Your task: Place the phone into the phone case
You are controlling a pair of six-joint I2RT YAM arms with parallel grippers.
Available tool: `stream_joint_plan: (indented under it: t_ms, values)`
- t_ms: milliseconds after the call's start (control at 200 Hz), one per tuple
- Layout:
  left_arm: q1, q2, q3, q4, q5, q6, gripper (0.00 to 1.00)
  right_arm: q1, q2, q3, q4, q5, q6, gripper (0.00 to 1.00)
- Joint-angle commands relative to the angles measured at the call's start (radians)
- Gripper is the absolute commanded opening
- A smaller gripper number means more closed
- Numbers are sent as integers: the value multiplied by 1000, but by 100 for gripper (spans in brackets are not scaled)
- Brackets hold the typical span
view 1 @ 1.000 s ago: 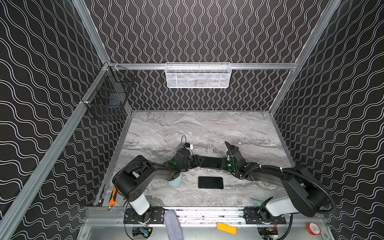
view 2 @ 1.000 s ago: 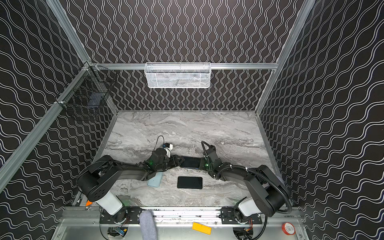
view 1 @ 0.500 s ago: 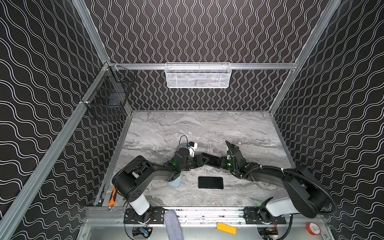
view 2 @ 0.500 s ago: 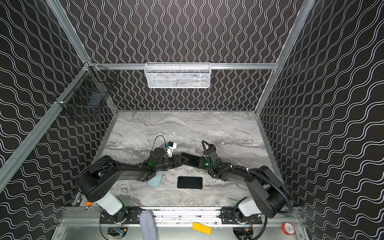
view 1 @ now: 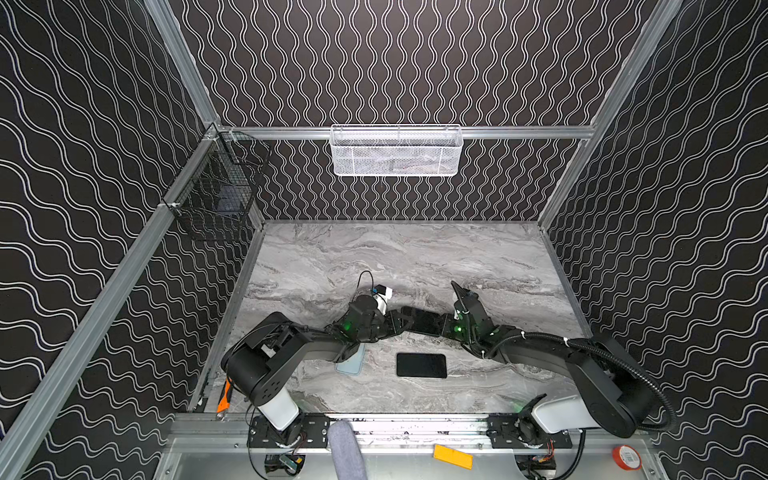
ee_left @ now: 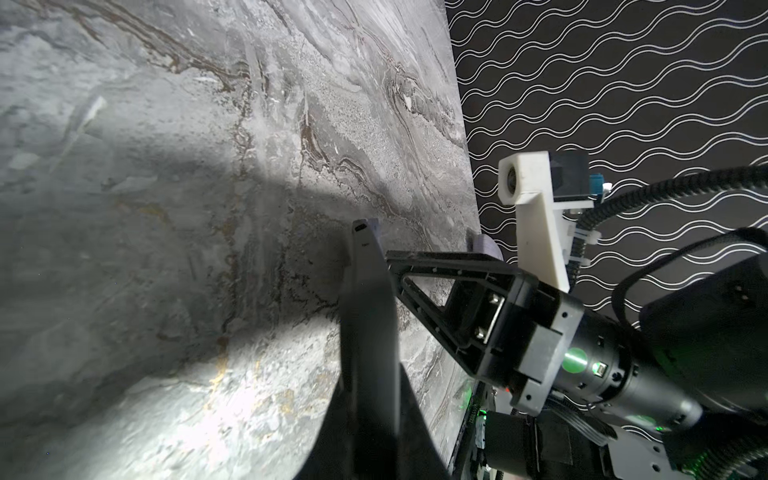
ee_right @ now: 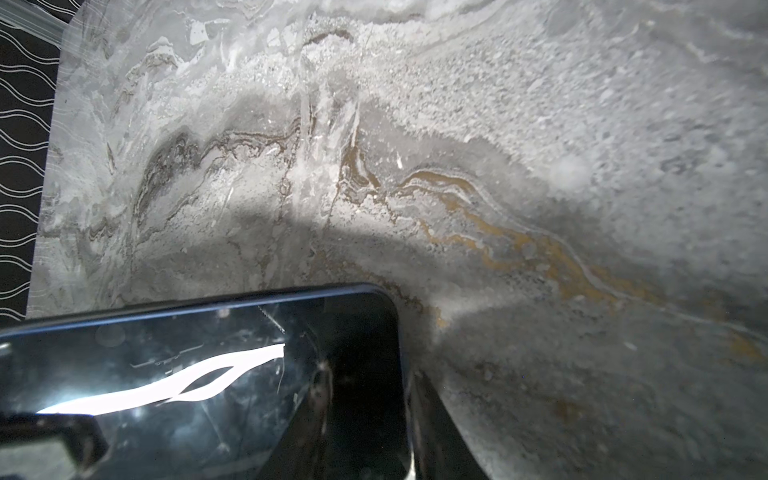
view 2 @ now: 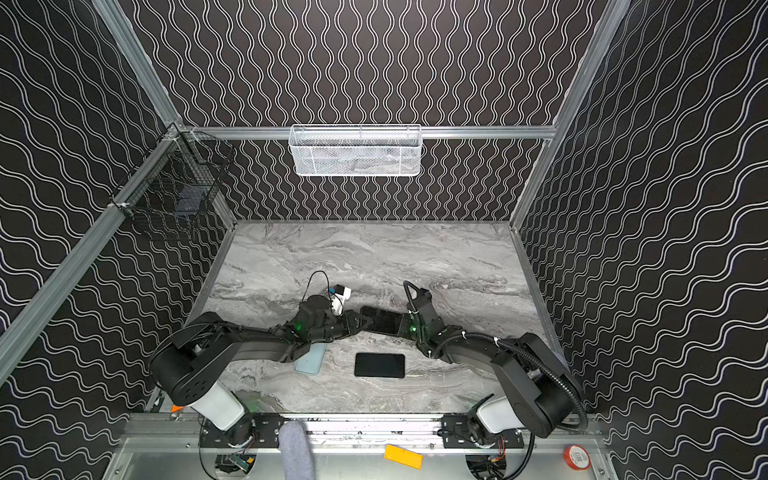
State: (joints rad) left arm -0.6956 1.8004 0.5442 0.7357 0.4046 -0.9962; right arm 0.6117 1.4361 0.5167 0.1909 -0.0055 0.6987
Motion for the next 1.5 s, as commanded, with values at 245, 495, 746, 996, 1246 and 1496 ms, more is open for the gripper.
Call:
stream_joint_plan:
  t_ms: [245, 495, 746, 996, 1246, 1496]
  values:
    - [66, -44, 1, 16, 103, 59, 0, -34, -159, 28, -186, -11, -27, 39]
    - [134, -103, 141, -41, 256, 92, 0, -337, -372, 24, -156, -351, -66, 50]
    - [178, -73, 316, 97, 526, -64, 0, -508, -453, 58, -39, -842, -114, 72]
    - [190, 18, 333, 491, 594, -397, 0, -524, -433, -17, 373, -1092, 93, 81]
    - [190, 44, 333, 532, 603, -439, 0, -523, -338, -36, 648, -1142, 266, 65]
    - [190, 53, 341, 515, 594, -434, 0, -523, -305, -46, 771, -1137, 360, 25]
